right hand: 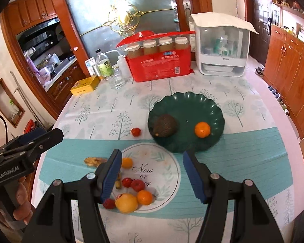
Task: Organize fruits
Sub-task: 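Open both grippers and withdraw them back toward the white plate, then grasp the red lychee with the left gripper while the right gripper grasps the yellow grapefruit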
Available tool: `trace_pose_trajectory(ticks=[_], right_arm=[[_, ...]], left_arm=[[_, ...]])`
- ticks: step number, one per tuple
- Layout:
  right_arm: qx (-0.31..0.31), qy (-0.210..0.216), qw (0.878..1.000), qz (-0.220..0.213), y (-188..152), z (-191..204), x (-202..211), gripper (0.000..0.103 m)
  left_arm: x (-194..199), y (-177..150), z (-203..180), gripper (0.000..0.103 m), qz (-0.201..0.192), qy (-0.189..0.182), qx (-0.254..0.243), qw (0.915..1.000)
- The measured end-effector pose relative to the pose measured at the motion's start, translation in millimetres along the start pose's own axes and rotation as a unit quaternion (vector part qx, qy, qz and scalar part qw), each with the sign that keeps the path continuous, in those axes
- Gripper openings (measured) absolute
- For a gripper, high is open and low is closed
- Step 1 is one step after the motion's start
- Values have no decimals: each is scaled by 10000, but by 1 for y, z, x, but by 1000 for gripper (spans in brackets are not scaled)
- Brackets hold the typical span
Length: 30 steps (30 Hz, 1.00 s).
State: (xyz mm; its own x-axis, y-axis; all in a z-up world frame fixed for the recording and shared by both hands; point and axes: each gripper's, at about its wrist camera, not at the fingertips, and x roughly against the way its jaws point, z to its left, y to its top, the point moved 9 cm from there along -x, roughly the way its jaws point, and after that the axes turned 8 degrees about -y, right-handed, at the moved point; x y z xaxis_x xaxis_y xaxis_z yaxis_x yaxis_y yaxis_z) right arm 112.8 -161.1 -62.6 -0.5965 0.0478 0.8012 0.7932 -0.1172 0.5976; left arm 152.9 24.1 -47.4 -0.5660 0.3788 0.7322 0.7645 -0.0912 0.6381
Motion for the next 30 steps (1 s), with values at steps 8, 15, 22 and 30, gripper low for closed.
trace_pose_trajectory(ticks=[8,15,22,30], right_arm=[[161,66,9989,426,-48,23,-23,63],[283,98,9965,786,-93,34,-46,63],[560,196,9934,984,-130,48,-70,63],[824,386,9902,1059,-149,71,-93,63]], left_arm=[[-5,-52,-5,97,359,-196,-564,9976],[-32,-111,-10,97,989,-412,-853,9906],[-63,-152,9,97,1364,-424,-888,9858],[-80,-169,38,80,1607,-390,-580,9845]])
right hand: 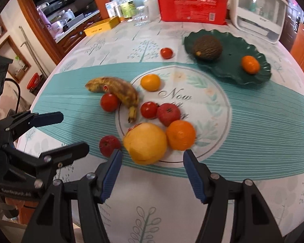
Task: Organize fruits
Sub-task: 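Grasp the red lychee with the left gripper while the right gripper grasps the yellow grapefruit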
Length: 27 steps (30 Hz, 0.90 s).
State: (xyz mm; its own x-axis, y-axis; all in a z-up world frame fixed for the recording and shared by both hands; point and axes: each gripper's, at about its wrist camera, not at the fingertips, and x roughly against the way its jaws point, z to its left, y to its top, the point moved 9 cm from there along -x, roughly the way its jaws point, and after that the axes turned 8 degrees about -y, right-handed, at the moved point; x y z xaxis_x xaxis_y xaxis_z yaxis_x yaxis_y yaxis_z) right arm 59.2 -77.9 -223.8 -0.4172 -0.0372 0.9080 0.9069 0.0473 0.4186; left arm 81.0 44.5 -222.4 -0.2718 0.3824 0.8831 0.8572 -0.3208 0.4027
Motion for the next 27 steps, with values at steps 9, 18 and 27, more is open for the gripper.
trace_pose_trajectory(ticks=[9,18,27], right_arm=[[5,120,9999,18,5,9,-19,58],[180,193,9995,-148,15,12,-23,54],[131,294,9994,123,-5,-3,-13,53]], left_arm=[[-4,0,13,74,33,2,182,9998],[-12,-5,9,74,175,-201,238,9994],[-31,-11,-14,74,423,-563,164,9974]])
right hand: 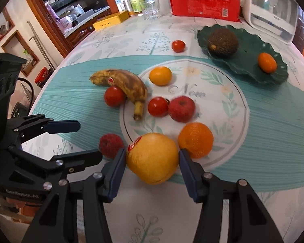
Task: Organize fruits
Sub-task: 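Grasp the red lychee with the left gripper while the right gripper grasps the yellow grapefruit, then carry the lychee with the left gripper while the right gripper carries the grapefruit to the green plate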
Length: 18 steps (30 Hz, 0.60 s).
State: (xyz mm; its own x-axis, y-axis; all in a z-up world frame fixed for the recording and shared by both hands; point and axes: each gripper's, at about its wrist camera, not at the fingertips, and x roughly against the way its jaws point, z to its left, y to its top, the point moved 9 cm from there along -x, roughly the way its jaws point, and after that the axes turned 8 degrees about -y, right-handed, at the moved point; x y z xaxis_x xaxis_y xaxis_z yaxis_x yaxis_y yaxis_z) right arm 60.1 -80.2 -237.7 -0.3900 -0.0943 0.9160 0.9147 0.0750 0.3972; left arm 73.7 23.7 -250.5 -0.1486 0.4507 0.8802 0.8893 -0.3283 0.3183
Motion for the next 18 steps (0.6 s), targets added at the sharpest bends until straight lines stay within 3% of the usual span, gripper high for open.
trace_pose_trajectory(ticks=[5,10,13,18], right_arm=[[-100,-83,9999,81,-9,-17,7,53],[-228,-56,9996,122,-14,-28,8,53],[-258,-12,9996,105,-14,-28,7,53],[-221,11,9997,40,-13,-28,6,54]], left_arm=[[-17,1,-10,71,132,-76,-83,9999],[-29,6,-16,51,146,-118,-98,9998],[-34,11,-19,33,104,-12,-156,9998],[-36,14,-22,32,27,115,-194,9997]])
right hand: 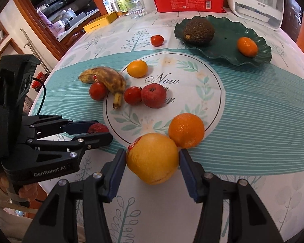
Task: Organize fruits
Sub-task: 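Carry the lychee with the left gripper while the right gripper carries the grapefruit to the green plate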
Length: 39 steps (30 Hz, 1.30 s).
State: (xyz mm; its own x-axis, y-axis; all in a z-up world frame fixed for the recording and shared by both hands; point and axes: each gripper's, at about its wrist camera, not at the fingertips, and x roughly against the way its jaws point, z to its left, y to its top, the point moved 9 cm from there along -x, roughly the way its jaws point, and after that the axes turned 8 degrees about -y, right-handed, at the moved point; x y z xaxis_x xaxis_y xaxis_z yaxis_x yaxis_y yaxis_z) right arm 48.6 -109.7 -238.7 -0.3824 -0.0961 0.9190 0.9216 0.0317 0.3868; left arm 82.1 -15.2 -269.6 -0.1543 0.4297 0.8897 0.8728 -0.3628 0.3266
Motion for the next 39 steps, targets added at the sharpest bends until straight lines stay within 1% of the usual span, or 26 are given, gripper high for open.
trace_pose_trajectory(ticks=[3,6,10,13,17,19,23,26,29,34,37,39], right_arm=[[-10,70,10000,26,0,1,-2,55],[-35,159,9999,57,-2,2,-5,55],[15,117,9999,46,-2,4,-5,54],[-116,247,9996,66,-2,3,3,54],[-193,322,9993,-96,8,0,24,54],[-153,281,9992,-224,16,-2,37,54],[-98,115,9976,-673,46,-13,73,54],[-125,51,9949,-996,71,-26,100,54],[-90,-100,9915,-1291,99,-40,126,54],[46,-410,9842,-1722,147,-68,161,54],[93,-527,9804,-1896,176,-88,177,54],[117,-610,9790,-1941,191,-99,180,54]], left_arm=[[0,0,-3,32,4,90,-104,9999],[1,-1,-5,32,13,106,-91,9999],[7,0,-5,32,-55,145,-57,9999],[17,7,-9,32,-162,159,-70,9997],[37,27,-18,32,-393,128,-120,9991],[49,41,-25,32,-530,82,-141,9985],[72,74,-38,32,-822,-44,-139,9965],[93,107,-51,32,-1059,-158,-141,9942],[108,143,-66,32,-1278,-231,-204,9913],[130,198,-88,32,-1589,-77,-422,9864],[135,230,-97,32,-1698,67,-473,9843],[135,251,-100,32,-1728,165,-448,9838]])
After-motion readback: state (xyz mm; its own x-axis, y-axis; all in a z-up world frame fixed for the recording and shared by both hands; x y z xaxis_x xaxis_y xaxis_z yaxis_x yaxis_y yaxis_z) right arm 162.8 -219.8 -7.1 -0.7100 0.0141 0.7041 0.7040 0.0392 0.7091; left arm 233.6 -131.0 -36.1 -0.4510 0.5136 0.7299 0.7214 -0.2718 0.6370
